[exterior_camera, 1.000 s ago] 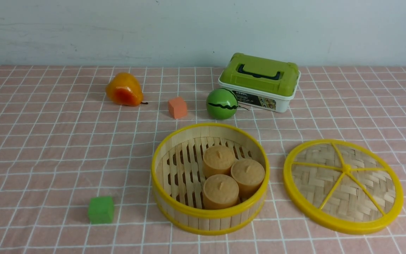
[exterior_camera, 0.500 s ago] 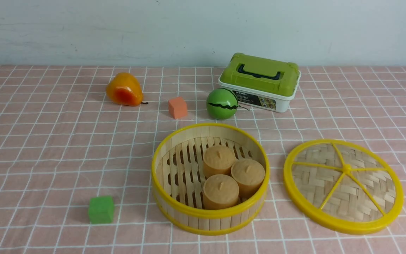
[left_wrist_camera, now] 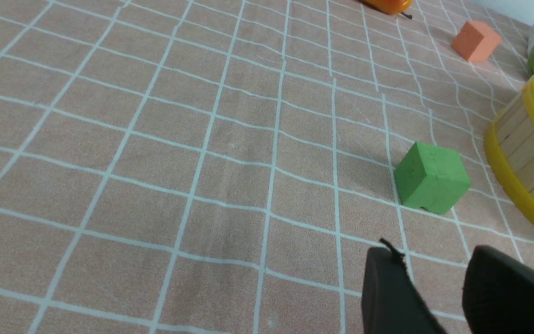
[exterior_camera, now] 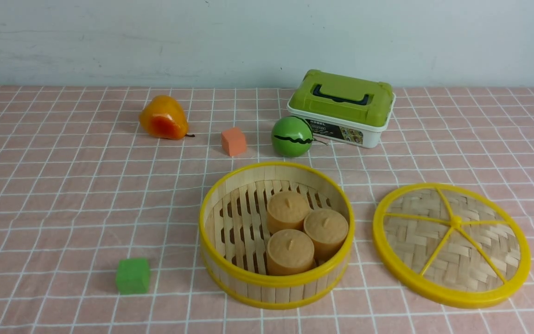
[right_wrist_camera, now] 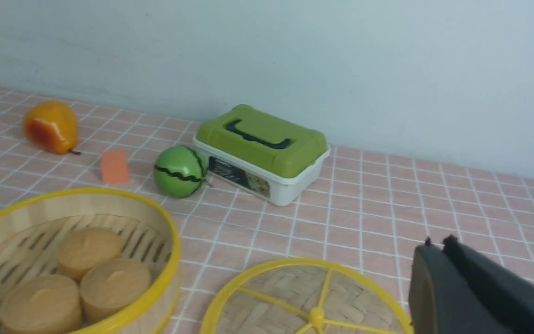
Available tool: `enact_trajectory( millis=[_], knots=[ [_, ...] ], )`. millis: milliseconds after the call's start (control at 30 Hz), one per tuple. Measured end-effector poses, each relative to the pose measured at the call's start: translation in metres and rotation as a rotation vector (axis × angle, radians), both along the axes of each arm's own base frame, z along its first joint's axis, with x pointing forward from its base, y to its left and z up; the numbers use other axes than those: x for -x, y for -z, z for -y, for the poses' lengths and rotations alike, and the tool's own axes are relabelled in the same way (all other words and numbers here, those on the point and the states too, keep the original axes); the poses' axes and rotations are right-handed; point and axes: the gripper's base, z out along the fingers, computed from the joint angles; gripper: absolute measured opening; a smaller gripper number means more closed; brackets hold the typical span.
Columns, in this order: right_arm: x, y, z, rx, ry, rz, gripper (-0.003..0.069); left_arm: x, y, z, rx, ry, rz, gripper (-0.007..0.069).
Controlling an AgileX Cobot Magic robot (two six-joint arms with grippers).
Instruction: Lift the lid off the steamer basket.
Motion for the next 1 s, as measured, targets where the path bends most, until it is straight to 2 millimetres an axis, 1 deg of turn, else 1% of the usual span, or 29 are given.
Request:
enact_trajectory(
  millis=[100, 133, 200, 233, 300, 433, 500, 567, 633, 733, 1000],
  knots=[
    [0.007, 0.032, 0.004, -0.015, 0.041, 0.041, -0.0011, 0.0, 0.0, 0.0, 0.0, 0.0, 0.0, 0.0239],
    [0.01, 0.046, 0.006, -0.031, 0.061, 0.044, -0.0011, 0.0, 0.0, 0.0, 0.0, 0.0, 0.0, 0.0239],
    [0.014, 0.068, 0.009, -0.069, 0.099, 0.035, -0.0011, 0.0, 0.0, 0.0, 0.0, 0.0, -0.001, 0.0239],
    [0.015, 0.071, 0.009, -0.077, 0.107, 0.031, -0.0011, 0.0, 0.0, 0.0, 0.0, 0.0, -0.001, 0.0239],
    [0.019, 0.093, 0.012, -0.121, 0.149, 0.0, -0.0011, 0.0, 0.0, 0.0, 0.0, 0.0, -0.001, 0.0239],
    [0.025, 0.122, 0.015, -0.149, 0.188, -0.036, -0.0011, 0.0, 0.0, 0.0, 0.0, 0.0, -0.001, 0.0239],
    [0.026, 0.129, 0.015, -0.155, 0.194, -0.059, -0.0011, 0.0, 0.0, 0.0, 0.0, 0.0, -0.002, 0.0239],
    [0.026, 0.131, 0.015, -0.156, 0.197, -0.073, -0.0011, 0.0, 0.0, 0.0, 0.0, 0.0, -0.002, 0.0239],
    [0.028, 0.137, 0.016, -0.145, 0.21, -0.135, -0.0011, 0.0, 0.0, 0.0, 0.0, 0.0, -0.003, 0.0239],
    [0.029, 0.141, 0.017, -0.129, 0.22, -0.184, -0.0011, 0.0, 0.0, 0.0, 0.0, 0.0, -0.003, 0.0239],
    [0.03, 0.142, 0.017, -0.124, 0.226, -0.212, -0.0011, 0.0, 0.0, 0.0, 0.0, 0.0, -0.003, 0.0239]
  ],
)
